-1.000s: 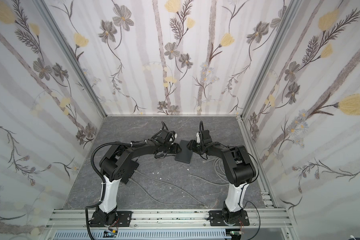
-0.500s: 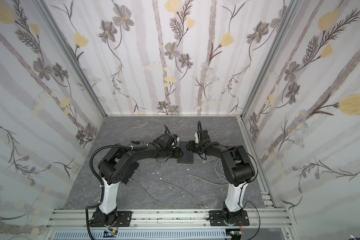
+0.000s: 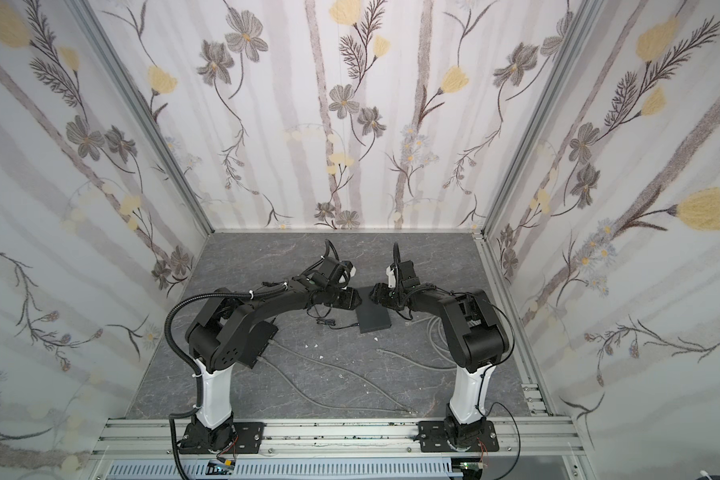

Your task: Insert the plug into the switch port

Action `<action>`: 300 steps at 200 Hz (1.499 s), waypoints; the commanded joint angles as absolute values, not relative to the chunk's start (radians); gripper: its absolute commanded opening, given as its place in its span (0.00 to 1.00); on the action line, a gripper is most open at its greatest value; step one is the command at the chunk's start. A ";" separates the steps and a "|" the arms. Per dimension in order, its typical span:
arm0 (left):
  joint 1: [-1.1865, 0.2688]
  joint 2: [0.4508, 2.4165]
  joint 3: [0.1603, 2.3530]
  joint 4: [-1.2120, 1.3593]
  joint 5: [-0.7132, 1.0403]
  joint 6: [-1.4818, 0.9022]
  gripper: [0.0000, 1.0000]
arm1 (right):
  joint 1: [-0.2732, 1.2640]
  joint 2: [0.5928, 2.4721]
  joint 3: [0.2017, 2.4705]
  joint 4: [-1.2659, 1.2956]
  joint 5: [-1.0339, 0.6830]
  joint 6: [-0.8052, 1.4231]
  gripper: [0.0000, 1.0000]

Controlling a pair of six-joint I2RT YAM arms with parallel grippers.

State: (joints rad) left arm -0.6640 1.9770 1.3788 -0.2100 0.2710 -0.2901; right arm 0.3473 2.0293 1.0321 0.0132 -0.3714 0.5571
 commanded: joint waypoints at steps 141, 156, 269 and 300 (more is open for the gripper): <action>-0.714 1.952 1.446 -0.744 0.231 0.949 0.37 | 0.313 1.871 0.823 0.160 -0.446 0.542 0.65; -0.721 1.966 1.485 -0.738 0.230 0.913 0.40 | 0.312 1.871 0.821 0.165 -0.447 0.544 0.64; -0.757 2.076 1.560 -0.761 0.241 0.745 0.45 | 0.314 1.850 0.798 0.199 -0.462 0.573 0.63; -0.758 2.044 1.465 -0.648 0.269 0.710 0.44 | 0.314 1.864 0.785 0.231 -0.496 0.597 0.61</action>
